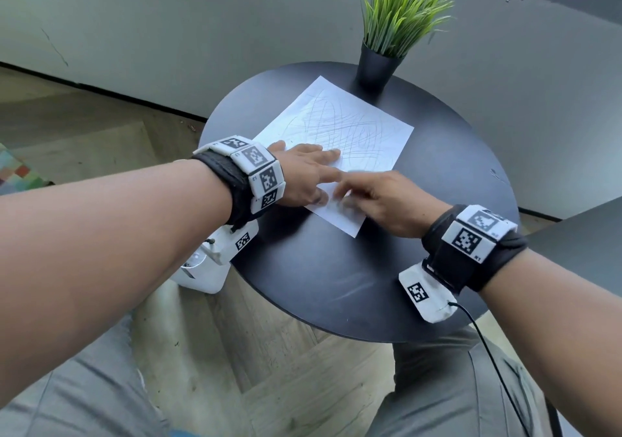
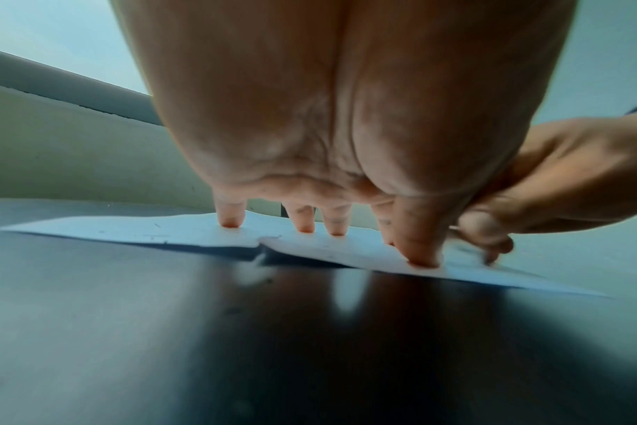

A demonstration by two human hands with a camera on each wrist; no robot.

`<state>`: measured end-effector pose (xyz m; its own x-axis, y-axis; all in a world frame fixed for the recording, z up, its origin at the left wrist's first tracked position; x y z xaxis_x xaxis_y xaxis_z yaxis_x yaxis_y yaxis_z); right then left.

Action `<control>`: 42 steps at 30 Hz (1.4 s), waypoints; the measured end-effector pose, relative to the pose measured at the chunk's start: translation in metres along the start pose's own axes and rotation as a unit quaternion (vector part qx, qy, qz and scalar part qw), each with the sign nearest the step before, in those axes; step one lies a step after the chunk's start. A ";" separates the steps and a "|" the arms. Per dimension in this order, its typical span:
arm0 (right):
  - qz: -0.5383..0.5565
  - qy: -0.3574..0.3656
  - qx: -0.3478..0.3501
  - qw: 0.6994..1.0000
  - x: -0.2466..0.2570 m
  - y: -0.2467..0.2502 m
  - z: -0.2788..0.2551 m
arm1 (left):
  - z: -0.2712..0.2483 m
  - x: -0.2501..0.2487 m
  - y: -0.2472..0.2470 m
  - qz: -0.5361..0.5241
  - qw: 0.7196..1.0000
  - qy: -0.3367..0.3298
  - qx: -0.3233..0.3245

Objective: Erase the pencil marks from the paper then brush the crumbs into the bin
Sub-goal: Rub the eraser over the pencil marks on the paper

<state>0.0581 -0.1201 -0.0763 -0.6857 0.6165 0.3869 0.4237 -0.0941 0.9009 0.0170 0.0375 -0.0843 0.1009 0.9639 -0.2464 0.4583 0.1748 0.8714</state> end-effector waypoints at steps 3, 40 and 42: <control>-0.002 -0.059 -0.106 0.993 -0.012 0.005 -0.002 | 0.001 0.000 -0.001 -0.009 1.000 0.014 -0.006; -0.087 -0.134 0.015 0.987 -0.050 0.026 -0.013 | 0.002 -0.018 0.021 0.096 0.995 0.015 0.000; -0.105 -0.127 0.013 0.986 -0.049 0.029 -0.011 | 0.008 -0.010 0.016 0.094 0.995 0.033 0.025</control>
<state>0.0969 -0.1617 -0.0667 -0.5909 0.7966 0.1277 0.3062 0.0750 0.9490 0.0301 0.0294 -0.0708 0.1320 0.9899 -0.0510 0.4810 -0.0190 0.8765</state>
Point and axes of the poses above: each hand's wrist, its own z-axis towards the middle knuckle, its own y-axis out of the back of the hand, x = y × z, the point moved 4 cm from there along z, towards the middle knuckle, and after that the axes turned 4 degrees about -z, right-handed, at the moved point
